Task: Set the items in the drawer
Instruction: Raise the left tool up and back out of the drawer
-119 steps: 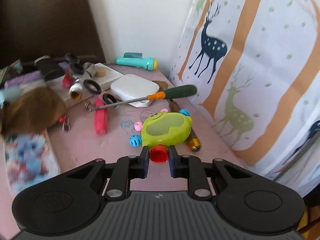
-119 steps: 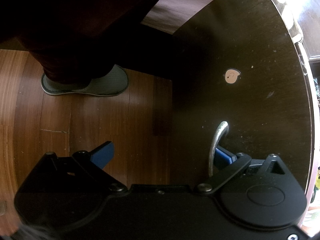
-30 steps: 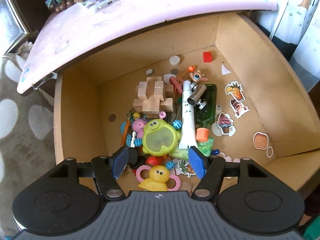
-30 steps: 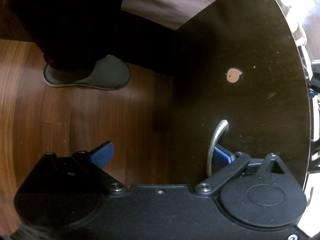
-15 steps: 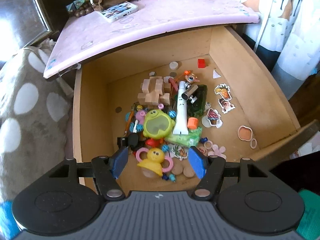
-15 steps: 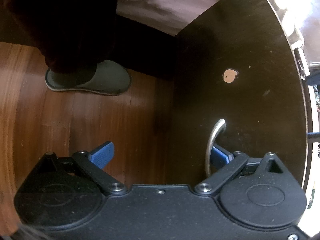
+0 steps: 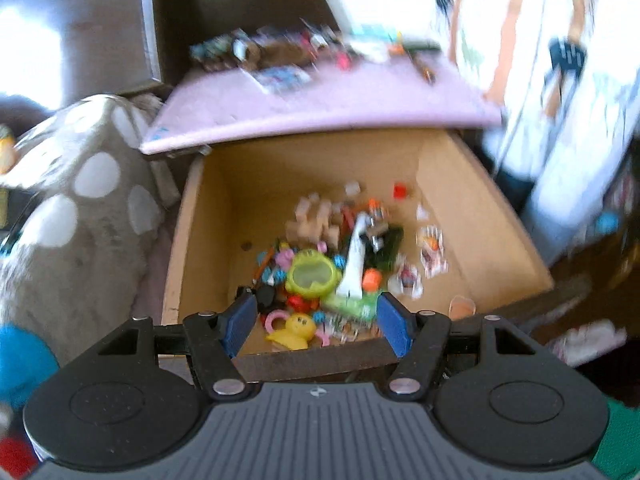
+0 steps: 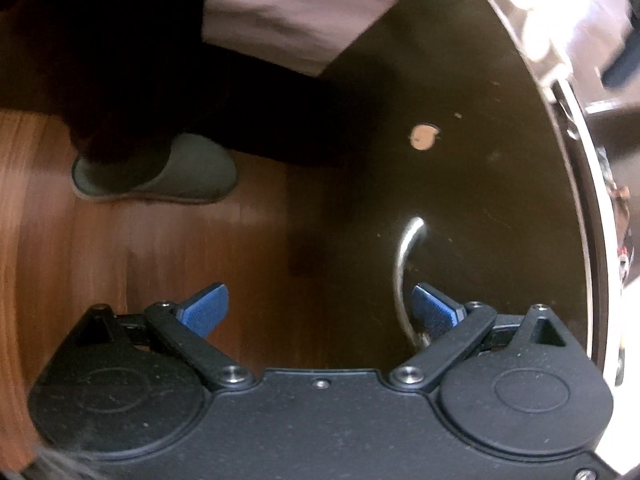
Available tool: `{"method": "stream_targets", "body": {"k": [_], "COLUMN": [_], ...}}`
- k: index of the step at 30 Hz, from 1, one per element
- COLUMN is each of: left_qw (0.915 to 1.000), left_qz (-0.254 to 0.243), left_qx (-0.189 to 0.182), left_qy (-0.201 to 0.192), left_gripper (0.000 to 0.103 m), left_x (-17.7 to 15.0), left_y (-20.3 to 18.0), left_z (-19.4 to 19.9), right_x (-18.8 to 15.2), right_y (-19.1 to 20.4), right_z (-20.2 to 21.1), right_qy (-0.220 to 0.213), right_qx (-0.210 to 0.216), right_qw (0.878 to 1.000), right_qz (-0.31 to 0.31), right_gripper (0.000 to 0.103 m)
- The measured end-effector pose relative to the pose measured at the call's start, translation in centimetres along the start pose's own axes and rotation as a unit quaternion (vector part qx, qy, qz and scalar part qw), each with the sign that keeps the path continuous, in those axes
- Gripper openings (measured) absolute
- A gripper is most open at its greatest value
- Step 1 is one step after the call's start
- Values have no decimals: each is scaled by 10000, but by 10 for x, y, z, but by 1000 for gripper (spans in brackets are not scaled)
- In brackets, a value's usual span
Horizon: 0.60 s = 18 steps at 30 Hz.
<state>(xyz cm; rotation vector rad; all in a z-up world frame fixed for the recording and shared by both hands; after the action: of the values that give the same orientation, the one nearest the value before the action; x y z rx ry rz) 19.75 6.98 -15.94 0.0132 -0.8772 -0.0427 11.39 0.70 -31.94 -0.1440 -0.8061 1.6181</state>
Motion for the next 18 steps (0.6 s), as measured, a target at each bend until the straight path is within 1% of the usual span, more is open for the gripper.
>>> {"method": "stream_targets", "body": {"k": [3,5,8,12,14,16,18], "left_qw": [9983,9955,9910,9882,9870,9857,9852], "left_qz": [439,755,1141,1251,1249,1242,1219], "left_qx": [181,297,301,245,172,80,-4], "left_qy": [-342,-496,-637,-853,-1001,-1134,-1208], "left_gripper": [66,66,66,66,66,66,66], "left_x": [-10,-19,-32,-37,-36,-34,-34], "left_y": [18,32,51,64,67,70,70], "left_z": [15,22,28,32,35,38,38], "right_x": [-2,-2,-1,4,6,8,10], "right_y": [-1,0,2,2,2,3,4], "right_z": [3,3,3,-1,-3,-3,-5], "right_qy": [-6,9,49,150,185,210,235], "right_qx": [-121,-224,-371,-484,-552,-591,-599], "right_qw": [9998,9996,9992,9984,9981,9979,9979], "right_qz": [-171,-146,-154,-253,-208,-157,-108], "right_gripper": [94,89,84,79,69,64,63]}}
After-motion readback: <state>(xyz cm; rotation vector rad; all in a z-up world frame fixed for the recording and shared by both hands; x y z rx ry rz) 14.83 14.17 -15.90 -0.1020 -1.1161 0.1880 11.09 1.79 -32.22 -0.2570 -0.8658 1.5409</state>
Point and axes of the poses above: each gripper's, at about its wrist camera, not at the fingertips, and z roughly against the way its jaws point, y to its left, x to its top, the point moved 2 cm from there along -z, roughly the way its jaws point, and after that the axes turned 7 degrees about -y, right-handed, at the moved point
